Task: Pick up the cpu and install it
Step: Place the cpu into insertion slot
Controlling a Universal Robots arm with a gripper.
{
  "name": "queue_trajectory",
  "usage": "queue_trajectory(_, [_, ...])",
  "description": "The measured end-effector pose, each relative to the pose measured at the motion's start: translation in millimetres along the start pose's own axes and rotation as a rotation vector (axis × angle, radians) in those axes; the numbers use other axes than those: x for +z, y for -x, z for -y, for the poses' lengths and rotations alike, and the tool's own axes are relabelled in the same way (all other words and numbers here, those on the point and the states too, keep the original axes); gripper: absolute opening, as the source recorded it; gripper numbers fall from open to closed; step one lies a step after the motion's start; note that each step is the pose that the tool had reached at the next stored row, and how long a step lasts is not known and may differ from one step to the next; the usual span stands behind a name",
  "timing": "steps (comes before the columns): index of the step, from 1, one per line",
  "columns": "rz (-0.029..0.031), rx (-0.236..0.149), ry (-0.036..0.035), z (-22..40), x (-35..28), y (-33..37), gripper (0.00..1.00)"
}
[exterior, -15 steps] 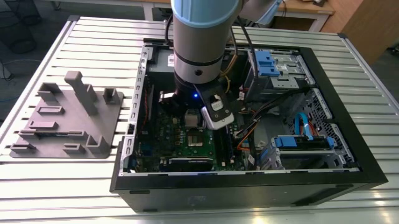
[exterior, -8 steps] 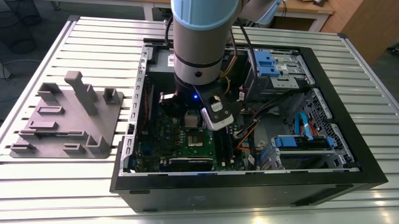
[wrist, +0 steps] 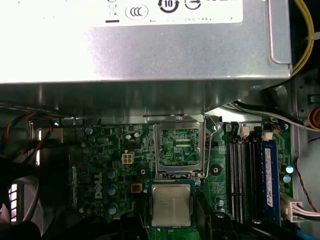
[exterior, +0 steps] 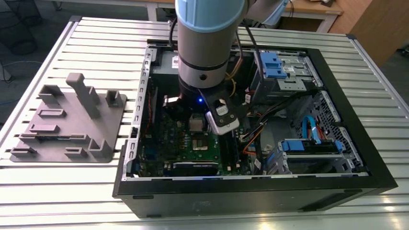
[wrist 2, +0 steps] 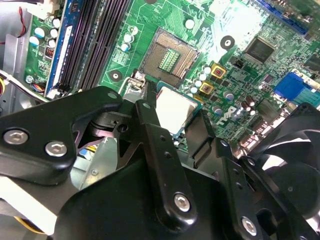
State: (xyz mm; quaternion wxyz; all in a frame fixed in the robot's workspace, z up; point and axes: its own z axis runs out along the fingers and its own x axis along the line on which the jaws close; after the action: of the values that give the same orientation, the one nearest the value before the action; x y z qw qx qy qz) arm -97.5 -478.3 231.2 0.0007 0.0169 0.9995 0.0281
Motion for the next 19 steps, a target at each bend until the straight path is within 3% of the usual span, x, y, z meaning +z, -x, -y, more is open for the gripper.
queue_trajectory(8, [0.0001, 0.0, 0.0001, 5.1, 7.7, 0.2, 0.47])
queue_trajectory(19, [0.0001, 0.0, 0.0001, 5.2, 8.3, 0.2, 0.47])
